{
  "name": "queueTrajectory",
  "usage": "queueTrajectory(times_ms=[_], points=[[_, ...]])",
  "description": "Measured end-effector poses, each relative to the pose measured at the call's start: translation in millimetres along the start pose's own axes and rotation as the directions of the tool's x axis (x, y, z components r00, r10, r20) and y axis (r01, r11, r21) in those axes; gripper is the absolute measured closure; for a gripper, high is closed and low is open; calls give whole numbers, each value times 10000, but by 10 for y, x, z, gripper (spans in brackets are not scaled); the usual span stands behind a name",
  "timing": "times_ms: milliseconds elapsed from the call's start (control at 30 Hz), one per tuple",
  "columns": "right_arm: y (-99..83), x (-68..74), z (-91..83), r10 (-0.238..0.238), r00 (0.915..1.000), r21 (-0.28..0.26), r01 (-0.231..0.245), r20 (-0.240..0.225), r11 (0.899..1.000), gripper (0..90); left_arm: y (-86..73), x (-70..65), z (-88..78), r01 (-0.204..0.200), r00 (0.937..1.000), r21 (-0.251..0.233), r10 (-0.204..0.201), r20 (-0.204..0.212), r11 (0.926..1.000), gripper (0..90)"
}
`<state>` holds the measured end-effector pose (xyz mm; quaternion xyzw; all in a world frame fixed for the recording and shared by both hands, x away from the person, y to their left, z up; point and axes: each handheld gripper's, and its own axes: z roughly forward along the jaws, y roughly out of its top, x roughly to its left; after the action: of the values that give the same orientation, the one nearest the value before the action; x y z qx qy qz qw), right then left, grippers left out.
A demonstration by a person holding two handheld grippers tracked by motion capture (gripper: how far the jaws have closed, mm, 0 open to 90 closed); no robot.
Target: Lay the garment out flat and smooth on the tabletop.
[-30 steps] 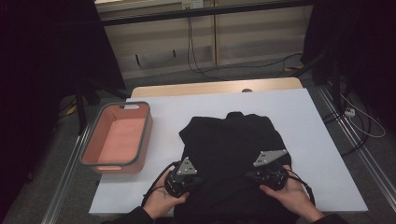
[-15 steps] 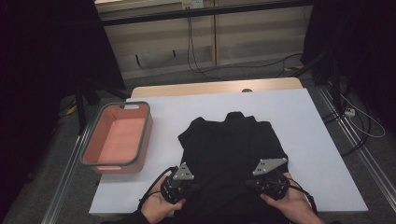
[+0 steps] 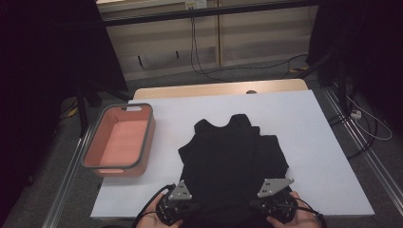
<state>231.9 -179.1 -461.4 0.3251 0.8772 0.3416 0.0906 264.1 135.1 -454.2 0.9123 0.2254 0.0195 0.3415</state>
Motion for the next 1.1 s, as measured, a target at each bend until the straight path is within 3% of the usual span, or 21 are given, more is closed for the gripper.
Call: queueTrajectory(times_ms=[100, 167, 300, 433, 533, 600, 733, 767, 833, 867, 967, 1033, 1100], points=[[-18, 11, -49, 13, 9999, -279, -17, -147, 9996, 893, -33, -12, -45, 176, 9996, -144, -173, 234, 9997, 895], [-21, -59, -87, 234, 9997, -542, -231, 59, 9983, 757, -29, 19, -71, 278, 9995, -328, -272, 176, 9991, 873], [-40, -255, -152, 822, 9943, -941, -757, 676, 9927, 644, -3, 184, -94, 304, 9965, -556, -347, -766, 9980, 729], [-55, -416, -208, 1387, 9830, -1235, -1238, 1203, 9846, 630, 20, 396, -107, 264, 9856, -600, -360, -1651, 9979, 668], [-99, -512, -269, 1289, 9709, -1159, -1069, 2020, 9875, 627, 30, 498, -107, 294, 9826, -618, -402, -1815, 9977, 632], [-154, -575, -318, 1400, 9582, -1064, -1166, 2495, 9875, 623, 49, 512, -75, 186, 9845, -590, -286, -1730, 9981, 609], [-264, -686, -435, 1843, 9401, -1297, -1525, 2867, 9798, 625, 101, 453, 49, -292, 9831, -250, 241, -1817, 9993, 648], [-290, -706, -454, 1936, 9355, -1329, -1604, 2956, 9781, 624, 119, 445, 59, -162, 9854, -223, 122, -1697, 9996, 692], [-332, -733, -478, 2097, 9279, -1305, -1771, 3082, 9755, 623, 130, 425, 76, 144, 9894, -193, -171, -1442, 9997, 863], [-352, -747, -493, 2138, 9255, -1361, -1791, 3128, 9744, 622, 134, 414, 75, 41, 9884, -127, -60, -1515, 9999, 900], [-379, -747, -553, 2395, 9147, -1628, -1953, 3254, 9671, 626, 120, 358, 52, -44, 9877, 95, 58, -1561, 9999, 900], [-399, -734, -603, 2519, 9145, -1842, -2013, 3165, 9621, 630, 82, 347, 15, 152, 9919, 115, -136, -1265, 9998, 900], [-430, -723, -615, 2609, 9133, -1713, -2159, 3128, 9613, 642, 52, 325, -13, 212, 9948, 184, -192, -997, 9996, 900]])
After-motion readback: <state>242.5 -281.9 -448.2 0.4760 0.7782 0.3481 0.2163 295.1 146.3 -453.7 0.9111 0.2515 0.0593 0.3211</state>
